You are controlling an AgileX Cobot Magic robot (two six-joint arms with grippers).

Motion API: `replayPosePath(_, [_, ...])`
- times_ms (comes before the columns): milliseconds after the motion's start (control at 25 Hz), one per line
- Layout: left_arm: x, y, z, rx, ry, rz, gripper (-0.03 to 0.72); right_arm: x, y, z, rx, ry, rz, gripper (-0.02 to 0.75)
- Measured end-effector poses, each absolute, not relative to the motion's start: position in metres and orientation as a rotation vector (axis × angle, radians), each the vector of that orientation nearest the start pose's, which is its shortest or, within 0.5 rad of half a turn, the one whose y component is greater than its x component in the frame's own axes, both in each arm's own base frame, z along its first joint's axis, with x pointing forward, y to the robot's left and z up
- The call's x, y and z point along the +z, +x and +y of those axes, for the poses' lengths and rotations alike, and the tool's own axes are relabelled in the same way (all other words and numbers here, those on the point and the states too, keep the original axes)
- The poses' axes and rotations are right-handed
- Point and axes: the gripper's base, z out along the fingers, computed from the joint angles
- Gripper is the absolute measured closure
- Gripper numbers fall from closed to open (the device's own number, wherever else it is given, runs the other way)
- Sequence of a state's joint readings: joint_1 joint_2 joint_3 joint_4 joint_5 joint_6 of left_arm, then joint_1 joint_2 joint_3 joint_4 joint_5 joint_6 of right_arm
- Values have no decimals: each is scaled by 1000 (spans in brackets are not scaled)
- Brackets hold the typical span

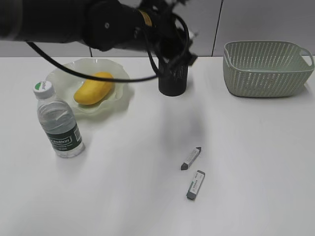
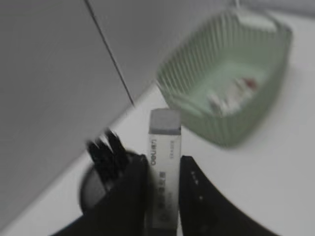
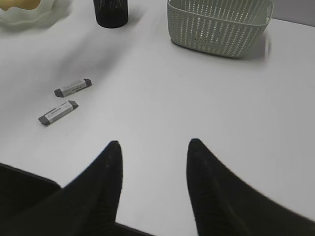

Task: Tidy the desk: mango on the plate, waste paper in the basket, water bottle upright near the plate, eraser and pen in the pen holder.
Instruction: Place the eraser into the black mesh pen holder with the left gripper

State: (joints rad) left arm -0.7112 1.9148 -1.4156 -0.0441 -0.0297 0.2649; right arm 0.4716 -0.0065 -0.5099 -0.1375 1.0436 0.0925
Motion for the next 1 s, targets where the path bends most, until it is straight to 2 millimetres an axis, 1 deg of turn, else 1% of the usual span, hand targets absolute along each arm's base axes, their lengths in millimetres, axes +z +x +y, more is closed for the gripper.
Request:
replayPosePath(40, [269,353,-293,-323,820,1675,547,282,-1,-13,198,-372,1974,386])
replayPosePath(80, [271,361,-290,-322,765,1600,547,282,-1,-13,198,-372,1974,386])
replayPosePath(160, [267,374,-286,-317,687,1489,547,282,-1,-13,198,-372,1974,386])
replayPosePath(200, [261,380,-286,-316,661,1472,547,282,-1,-13,198,-372,1974,386])
replayPosePath(360, [229,403,-294,-308,640,1505,547,282,-1,-13,198,-372,1974,386])
replayPosePath(520, [217,419,-304,-329,584,1515,547,282,-1,-13,198,-372,1974,386])
replayPosePath(640, [209,426,-307,-345,545,1533,547,282,-1,-13,198,-372,1974,386])
replayPosePath(760, [194,428,-308,-345,553,1579,547,282,-1,-13,198,-372,1974,386])
replayPosePath(880, [184,428,-309,-342,562,1608,545,282,-1,-13,198,-372,1974,386])
replayPosePath(960, [181,429,-309,-342,566,1617,515,282,-1,-13,198,-372,1974,386])
replayPosePath(1000, [181,429,-309,-342,565,1618,482,282,-1,-13,198,-372,1974,386])
